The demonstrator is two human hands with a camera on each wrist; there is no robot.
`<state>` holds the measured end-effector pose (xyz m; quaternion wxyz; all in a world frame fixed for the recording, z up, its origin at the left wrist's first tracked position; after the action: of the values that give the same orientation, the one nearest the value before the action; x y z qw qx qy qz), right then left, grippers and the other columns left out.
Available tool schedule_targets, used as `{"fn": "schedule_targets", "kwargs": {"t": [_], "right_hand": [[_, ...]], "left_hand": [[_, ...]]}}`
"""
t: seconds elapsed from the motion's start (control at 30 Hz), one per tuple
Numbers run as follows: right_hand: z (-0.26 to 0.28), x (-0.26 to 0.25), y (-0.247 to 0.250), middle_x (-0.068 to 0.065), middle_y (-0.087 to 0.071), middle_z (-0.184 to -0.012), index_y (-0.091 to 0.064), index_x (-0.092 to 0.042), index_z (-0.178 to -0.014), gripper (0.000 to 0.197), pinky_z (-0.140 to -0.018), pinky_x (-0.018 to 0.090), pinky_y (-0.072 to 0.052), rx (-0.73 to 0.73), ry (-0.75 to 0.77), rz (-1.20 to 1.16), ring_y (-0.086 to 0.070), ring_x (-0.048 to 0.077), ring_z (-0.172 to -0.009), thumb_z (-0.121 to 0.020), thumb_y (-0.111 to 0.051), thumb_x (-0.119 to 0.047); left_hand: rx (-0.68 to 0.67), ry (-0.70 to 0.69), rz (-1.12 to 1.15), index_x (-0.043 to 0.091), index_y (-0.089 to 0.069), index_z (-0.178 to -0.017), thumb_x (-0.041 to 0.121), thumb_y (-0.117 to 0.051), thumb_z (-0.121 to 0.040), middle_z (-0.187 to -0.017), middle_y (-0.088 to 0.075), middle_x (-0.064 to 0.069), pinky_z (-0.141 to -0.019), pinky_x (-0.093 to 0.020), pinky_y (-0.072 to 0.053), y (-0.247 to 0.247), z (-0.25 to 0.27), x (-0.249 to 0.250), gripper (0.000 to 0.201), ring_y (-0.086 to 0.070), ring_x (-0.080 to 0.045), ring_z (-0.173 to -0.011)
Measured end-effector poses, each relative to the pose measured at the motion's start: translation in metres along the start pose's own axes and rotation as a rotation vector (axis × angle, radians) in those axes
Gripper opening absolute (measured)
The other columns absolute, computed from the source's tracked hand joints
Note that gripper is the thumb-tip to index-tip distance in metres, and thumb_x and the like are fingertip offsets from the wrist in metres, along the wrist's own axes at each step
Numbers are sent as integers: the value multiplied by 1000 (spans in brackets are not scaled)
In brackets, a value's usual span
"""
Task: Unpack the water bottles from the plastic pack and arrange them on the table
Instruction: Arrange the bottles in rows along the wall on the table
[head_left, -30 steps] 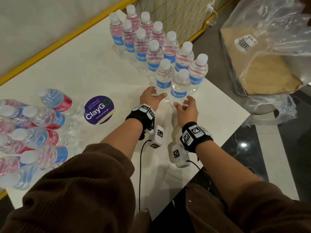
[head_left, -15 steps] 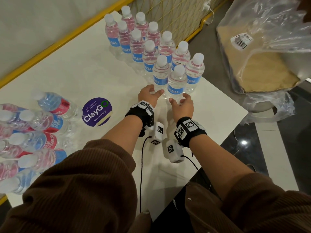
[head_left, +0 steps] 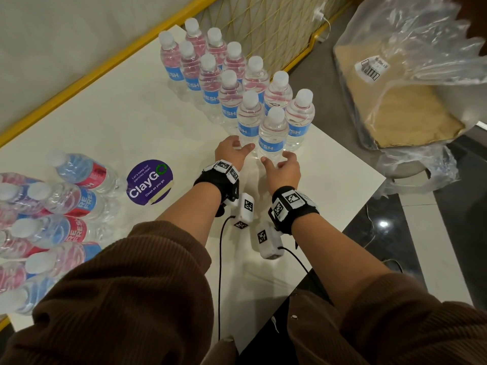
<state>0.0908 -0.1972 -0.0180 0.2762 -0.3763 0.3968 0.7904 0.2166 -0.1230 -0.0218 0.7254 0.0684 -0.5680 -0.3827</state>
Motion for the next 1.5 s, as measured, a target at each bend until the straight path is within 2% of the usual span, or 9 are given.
{"fn": "schedule_targets", "kwargs": {"t": [0.47,0.6,0.73,0.87,1.03,1.13,1.3,1.4,1.5], "right_hand": [[1,-1,5,11,-57,-117,-42,-14,-134,60,-84,26,-37,-30,-46,-42,-56,23,-108,-84,-67,-34],[10,6,2,7,-59,-105,-51,-16,-111,43,-86,31,-47,-138,-116,-28,-58,24,-94,-77,-73,-32],[47,0,-26,9,-66,-87,-54,-26,-75,19,-82,47,-56,-383,-3,82,-64,28,-78,-72,-73,-26],[96,-22,-56,1,-61,-69,-57,-20,-79,12,-74,38,-54,-571,192,143,-59,19,-62,-79,-69,-16],[168,-44,-95,-2,-57,-68,-55,-27,-73,20,-76,41,-52,-734,377,204,-58,22,-71,-78,-69,-14],[217,-46,-114,-3,-57,-72,-59,-23,-81,15,-79,39,-51,-853,508,254,-58,22,-76,-79,-67,-11],[281,-36,-129,4,-55,-106,-57,-13,-113,33,-83,27,-46,-1026,645,369,-55,19,-92,-81,-58,-3],[300,-32,-134,11,-51,-121,-49,-11,-124,50,-92,31,-45,-1041,685,349,-52,20,-103,-78,-67,-8],[311,-28,-141,9,-50,-124,-44,-13,-130,73,-89,29,-42,-1005,690,387,-51,21,-110,-67,-81,-22]], "left_hand": [[-50,20,28,7,-48,-132,23,-70,-82,-129,-57,-9,-103,-32,-41,6,11,6,56,-54,-23,-119],[7,-25,68,8,-53,-126,16,-68,-83,-128,-57,-7,-97,-29,-44,35,33,6,46,-59,-23,-110],[73,-78,105,12,-61,-115,17,-66,-85,-120,-61,-3,-93,-37,-50,80,68,-5,31,-62,-16,-88],[187,-74,63,13,-62,-112,17,-62,-88,-114,-64,-1,-86,-27,-50,140,109,-22,25,-58,-10,-86],[380,-84,101,9,-65,-105,11,-61,-87,-99,-65,0,-67,-10,-45,221,170,-51,18,-54,-4,-71],[508,-105,86,10,-67,-100,13,-61,-87,-94,-65,1,-72,-13,-46,261,204,-71,14,-53,-3,-68],[610,-83,-30,11,-67,-100,13,-61,-86,-111,-63,-7,-84,-22,-44,301,234,-106,16,-60,-19,-96],[571,-24,-167,10,-66,-107,13,-61,-85,-121,-57,-12,-92,-27,-43,310,236,-122,23,-58,-24,-109],[463,13,-266,10,-63,-114,16,-60,-86,-124,-58,-12,-93,-29,-44,312,235,-123,29,-58,-26,-111]]}}
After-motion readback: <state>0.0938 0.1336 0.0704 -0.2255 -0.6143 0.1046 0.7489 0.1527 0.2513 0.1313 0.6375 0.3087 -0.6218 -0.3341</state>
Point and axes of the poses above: each hand's wrist, its own z-axis away from the middle knuckle, its own y-axis out of the back of the hand, x = y × z, the point moved 3 cm from there along -z, towards the middle knuckle
